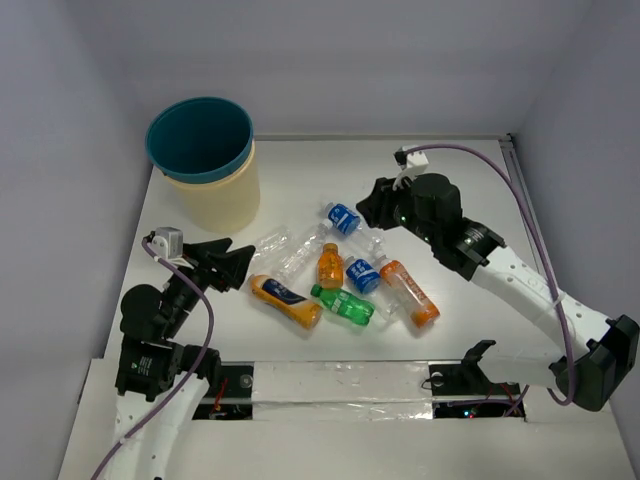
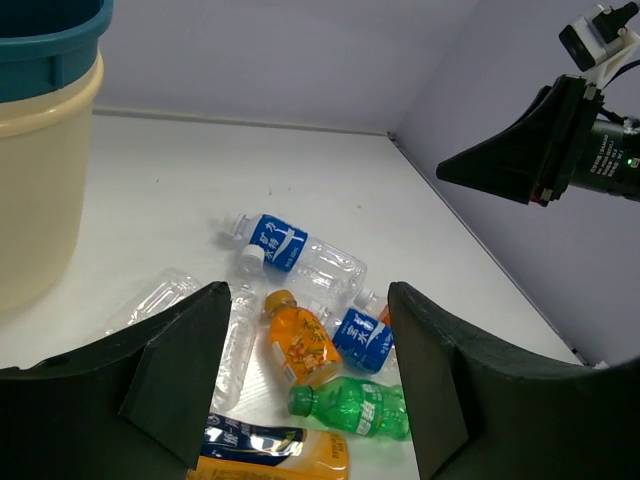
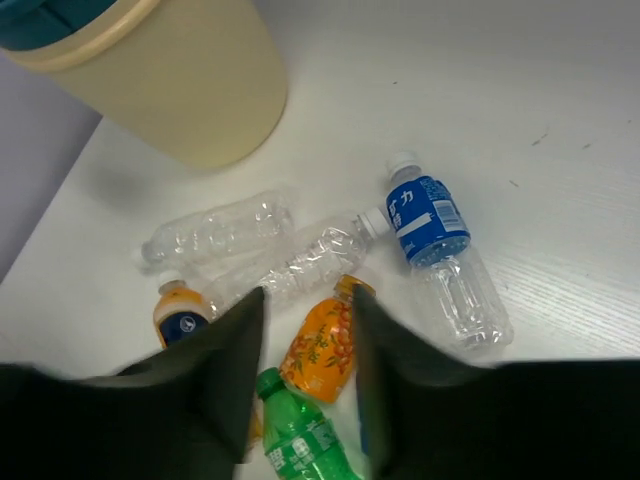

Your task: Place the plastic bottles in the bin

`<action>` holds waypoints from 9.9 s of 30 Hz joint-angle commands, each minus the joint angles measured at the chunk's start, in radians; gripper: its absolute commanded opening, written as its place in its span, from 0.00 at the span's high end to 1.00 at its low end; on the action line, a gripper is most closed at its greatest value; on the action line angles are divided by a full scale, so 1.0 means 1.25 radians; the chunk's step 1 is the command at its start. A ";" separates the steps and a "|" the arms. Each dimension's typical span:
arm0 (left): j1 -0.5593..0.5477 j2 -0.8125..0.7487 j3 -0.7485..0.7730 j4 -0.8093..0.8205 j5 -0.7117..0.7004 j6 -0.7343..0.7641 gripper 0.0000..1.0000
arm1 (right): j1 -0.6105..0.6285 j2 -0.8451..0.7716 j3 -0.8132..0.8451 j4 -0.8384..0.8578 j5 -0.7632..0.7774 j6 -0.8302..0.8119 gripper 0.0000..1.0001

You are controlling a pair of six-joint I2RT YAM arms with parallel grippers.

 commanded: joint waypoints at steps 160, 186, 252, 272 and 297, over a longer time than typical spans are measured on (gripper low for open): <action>-0.213 0.591 -0.178 -0.063 -0.344 -0.523 0.19 | 0.201 0.387 0.178 0.864 -0.183 0.045 0.01; -0.246 0.288 0.031 -0.297 -0.345 -0.410 0.71 | 0.201 -0.016 -0.224 0.428 0.022 0.115 0.82; -0.316 0.770 0.684 -0.128 -0.601 0.037 0.34 | -0.056 0.148 -0.132 -0.325 0.065 0.056 0.04; -0.771 0.440 0.004 -0.007 -0.472 -0.422 0.79 | -0.071 0.354 -0.055 -0.368 -0.007 -0.003 0.14; -0.778 0.571 -0.182 0.202 -0.493 -0.609 0.01 | -0.071 0.076 0.232 -0.288 -0.041 0.021 0.41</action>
